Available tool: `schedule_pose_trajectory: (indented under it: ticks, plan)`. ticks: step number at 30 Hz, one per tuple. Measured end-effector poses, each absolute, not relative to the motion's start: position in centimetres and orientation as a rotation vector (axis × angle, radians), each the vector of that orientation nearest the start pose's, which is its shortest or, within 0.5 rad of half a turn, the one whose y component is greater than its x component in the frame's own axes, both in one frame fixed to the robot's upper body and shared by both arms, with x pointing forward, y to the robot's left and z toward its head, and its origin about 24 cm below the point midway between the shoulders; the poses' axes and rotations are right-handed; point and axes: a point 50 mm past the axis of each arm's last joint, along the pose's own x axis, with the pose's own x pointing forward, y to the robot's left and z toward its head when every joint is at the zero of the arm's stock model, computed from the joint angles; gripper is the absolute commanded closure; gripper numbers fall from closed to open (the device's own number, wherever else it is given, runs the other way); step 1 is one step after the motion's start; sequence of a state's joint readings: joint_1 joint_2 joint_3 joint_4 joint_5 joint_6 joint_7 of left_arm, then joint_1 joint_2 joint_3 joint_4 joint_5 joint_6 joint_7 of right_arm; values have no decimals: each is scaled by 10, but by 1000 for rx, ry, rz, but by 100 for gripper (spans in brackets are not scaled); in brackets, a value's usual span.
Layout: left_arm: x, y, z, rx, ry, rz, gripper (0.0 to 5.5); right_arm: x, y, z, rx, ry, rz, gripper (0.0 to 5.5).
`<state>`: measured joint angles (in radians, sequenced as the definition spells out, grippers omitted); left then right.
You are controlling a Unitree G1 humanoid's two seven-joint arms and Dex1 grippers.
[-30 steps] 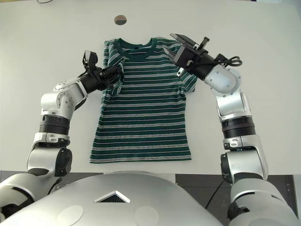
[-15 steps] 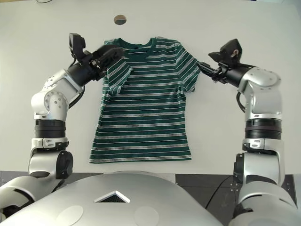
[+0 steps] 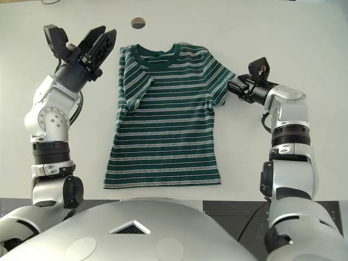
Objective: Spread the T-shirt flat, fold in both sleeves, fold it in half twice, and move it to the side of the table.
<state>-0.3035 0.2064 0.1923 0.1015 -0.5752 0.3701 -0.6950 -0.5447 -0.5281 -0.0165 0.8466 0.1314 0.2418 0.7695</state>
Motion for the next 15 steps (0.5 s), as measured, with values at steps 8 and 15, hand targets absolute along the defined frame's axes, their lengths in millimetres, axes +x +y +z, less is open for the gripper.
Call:
schedule_pose_trajectory:
  ticks: [8, 15]
  plan:
    - [298, 174, 95, -450, -23, -677, 298, 325, -264, 29, -54, 564, 455, 368]
    - [298, 175, 94, -453, -20, -670, 298, 326, -259, 27, -36, 554, 462, 491]
